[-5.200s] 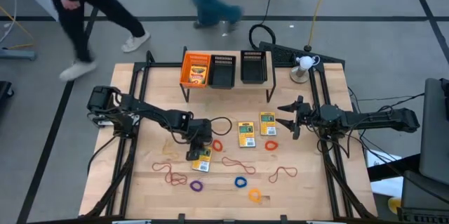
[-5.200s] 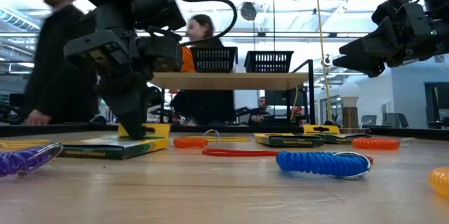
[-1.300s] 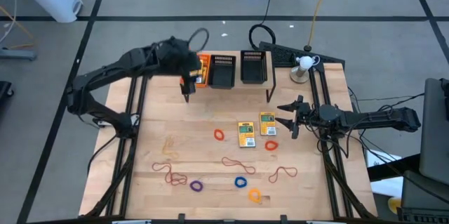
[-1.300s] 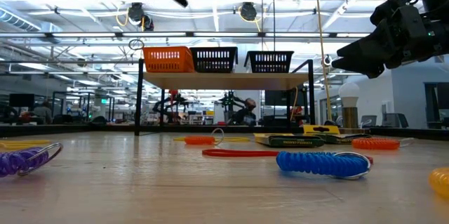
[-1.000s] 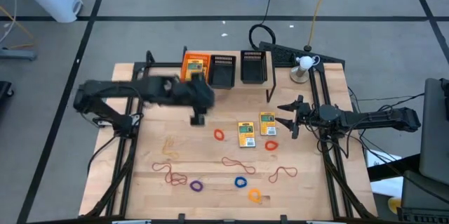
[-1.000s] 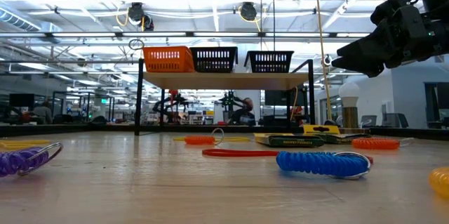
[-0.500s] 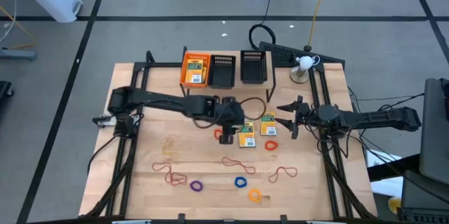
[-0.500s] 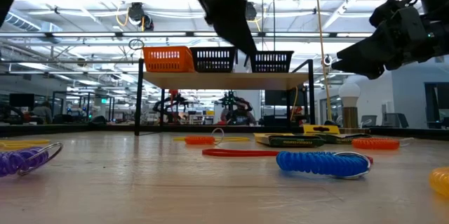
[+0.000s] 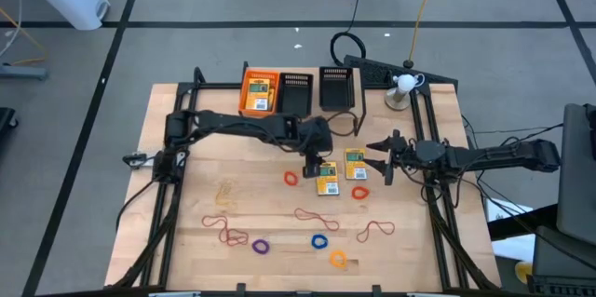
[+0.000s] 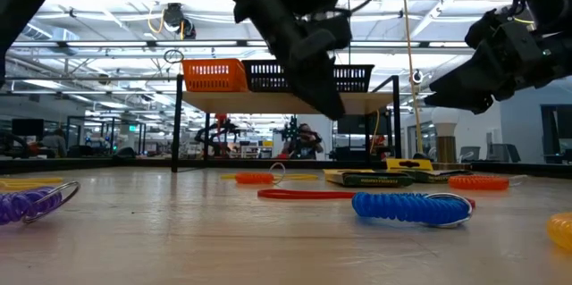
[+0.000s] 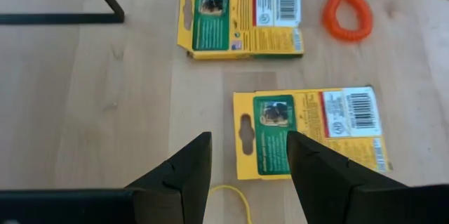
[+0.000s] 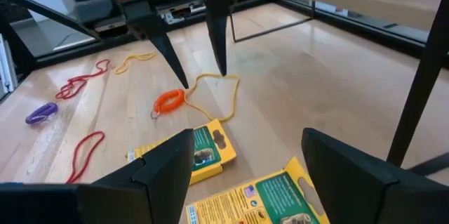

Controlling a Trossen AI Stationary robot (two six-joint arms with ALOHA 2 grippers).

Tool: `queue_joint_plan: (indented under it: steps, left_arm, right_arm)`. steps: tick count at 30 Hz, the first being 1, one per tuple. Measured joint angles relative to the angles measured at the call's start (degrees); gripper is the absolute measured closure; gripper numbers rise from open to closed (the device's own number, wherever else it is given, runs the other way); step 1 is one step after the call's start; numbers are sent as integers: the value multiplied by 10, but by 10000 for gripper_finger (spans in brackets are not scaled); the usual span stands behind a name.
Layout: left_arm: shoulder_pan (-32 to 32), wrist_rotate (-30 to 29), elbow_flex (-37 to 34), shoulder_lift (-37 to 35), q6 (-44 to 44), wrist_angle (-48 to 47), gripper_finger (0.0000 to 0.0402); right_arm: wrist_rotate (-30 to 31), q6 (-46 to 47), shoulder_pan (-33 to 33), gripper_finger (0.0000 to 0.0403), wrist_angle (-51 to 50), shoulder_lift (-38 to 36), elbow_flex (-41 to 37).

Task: Pick & Place Office Desk Supplies
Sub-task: Put the yellow pack of crayons into the orange bin on the shelf

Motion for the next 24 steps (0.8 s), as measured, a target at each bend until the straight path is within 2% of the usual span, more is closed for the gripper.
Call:
queue_joint_plan:
  steps: [19,24]
  left_arm:
    - [-1,1,0,68,-18,30,224]
    - [-1,21,1,79,-24,48,224]
  right_arm:
    - [0,-28,0,149,31,13,0]
    - [0,-28,0,149,31,15,0]
